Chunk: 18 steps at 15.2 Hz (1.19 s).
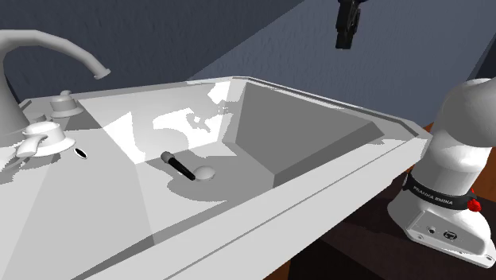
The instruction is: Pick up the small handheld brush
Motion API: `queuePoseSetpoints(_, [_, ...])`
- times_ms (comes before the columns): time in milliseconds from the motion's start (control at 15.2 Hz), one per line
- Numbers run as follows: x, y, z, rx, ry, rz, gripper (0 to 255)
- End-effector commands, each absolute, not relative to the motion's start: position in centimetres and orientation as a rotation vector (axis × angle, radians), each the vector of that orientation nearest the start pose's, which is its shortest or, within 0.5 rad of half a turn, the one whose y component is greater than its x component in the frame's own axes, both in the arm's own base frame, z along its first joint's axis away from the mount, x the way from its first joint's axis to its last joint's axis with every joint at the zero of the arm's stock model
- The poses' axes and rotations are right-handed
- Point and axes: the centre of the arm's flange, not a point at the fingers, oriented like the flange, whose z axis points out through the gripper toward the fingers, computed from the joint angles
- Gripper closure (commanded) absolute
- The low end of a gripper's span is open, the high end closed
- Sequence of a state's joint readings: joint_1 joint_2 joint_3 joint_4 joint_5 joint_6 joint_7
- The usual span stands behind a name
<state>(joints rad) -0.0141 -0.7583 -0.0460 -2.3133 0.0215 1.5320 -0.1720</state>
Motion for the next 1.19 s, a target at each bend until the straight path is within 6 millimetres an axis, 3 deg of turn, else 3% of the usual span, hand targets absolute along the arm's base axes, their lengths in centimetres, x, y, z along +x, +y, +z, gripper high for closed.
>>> queuePoseSetpoints(0, [31.0, -2.1, 59.9, -3.080, -0.194, 0.027, 0])
queuePoseSetpoints(1122, [39.0, 17.0, 50.3, -3.138, -0.128, -0.055, 0])
